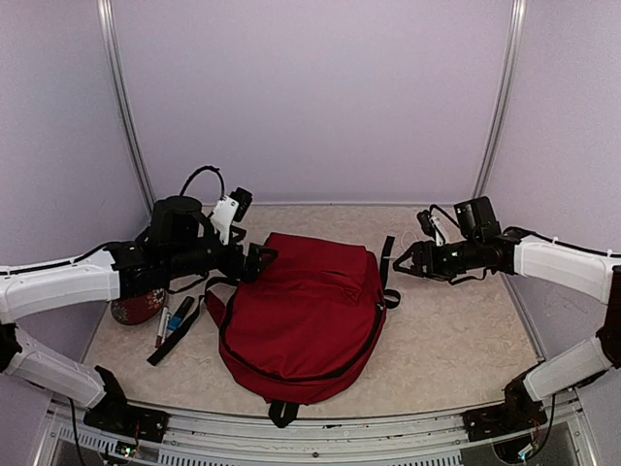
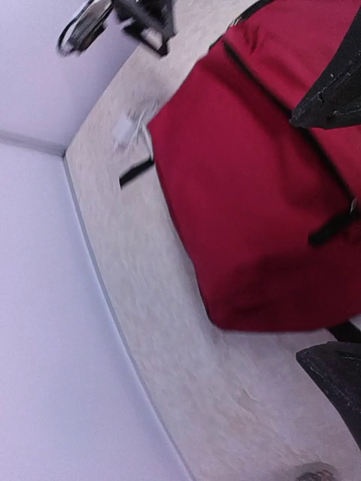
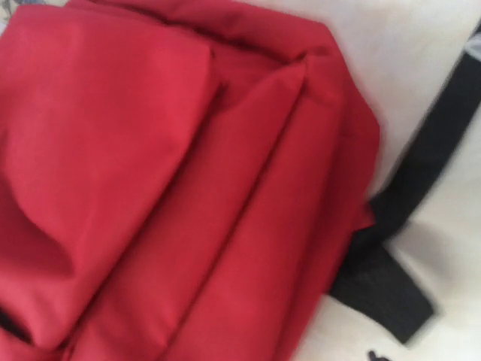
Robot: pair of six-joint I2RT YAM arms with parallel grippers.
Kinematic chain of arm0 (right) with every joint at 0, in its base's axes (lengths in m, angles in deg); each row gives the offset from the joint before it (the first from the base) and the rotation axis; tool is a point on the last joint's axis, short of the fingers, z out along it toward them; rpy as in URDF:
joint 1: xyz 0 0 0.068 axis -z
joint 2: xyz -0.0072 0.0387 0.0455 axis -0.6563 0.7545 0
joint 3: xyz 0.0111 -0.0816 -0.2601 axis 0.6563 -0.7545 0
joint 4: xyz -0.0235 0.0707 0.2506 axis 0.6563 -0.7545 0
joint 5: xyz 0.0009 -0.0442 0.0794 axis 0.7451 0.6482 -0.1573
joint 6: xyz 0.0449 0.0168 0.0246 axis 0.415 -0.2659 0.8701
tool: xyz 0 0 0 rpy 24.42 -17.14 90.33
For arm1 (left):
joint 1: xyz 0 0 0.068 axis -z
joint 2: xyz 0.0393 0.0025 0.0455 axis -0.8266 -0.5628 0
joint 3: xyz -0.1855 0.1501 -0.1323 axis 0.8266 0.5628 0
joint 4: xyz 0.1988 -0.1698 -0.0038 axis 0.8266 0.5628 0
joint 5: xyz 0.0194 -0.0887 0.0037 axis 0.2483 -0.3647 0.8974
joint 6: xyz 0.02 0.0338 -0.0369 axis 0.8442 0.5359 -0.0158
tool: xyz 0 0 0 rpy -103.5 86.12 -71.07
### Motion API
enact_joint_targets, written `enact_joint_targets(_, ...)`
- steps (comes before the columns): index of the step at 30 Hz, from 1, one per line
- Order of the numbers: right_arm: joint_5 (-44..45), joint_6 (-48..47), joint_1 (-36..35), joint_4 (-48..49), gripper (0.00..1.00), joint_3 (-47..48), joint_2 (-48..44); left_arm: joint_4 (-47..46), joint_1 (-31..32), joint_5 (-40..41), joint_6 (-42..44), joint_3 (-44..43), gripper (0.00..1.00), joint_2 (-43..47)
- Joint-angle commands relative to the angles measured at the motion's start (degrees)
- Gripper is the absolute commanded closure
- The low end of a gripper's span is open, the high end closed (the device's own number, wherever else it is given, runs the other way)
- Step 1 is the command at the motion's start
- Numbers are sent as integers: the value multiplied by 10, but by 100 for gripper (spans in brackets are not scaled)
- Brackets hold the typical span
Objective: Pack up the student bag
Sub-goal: Rotate the student bag at the center of the board.
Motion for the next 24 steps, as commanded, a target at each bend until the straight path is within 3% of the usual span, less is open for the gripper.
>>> enact_joint_targets(1,-131,88,-5,178,28,-50,66,28,-104,-2,-91,-6,5,-67)
enact_joint_targets(3,-165,105,-8,209,19,-52,112,30,-127,-12,-97,6,6,-88)
enact_joint_targets(6,-154,75,-23,182,22,-21,171,29,-126,-22,-94,30,7,-110)
enact_joint_targets(10,-138,43,-25,168,42,18,214,6,-101,-55,-83,65,13,-145)
enact_joint_targets(15,-84,-29,-17,74,47,137,283,-21,22,-105,-19,68,14,-171)
enact_joint_targets(18,-63,-48,-13,44,47,199,312,-62,96,-207,13,64,14,-180)
enact_joint_targets(22,-7,-74,-7,-3,38,272,317,-105,175,-262,36,43,13,-199)
enact_joint_targets(24,42,-84,2,-31,35,301,305,-99,204,-246,57,20,11,-211)
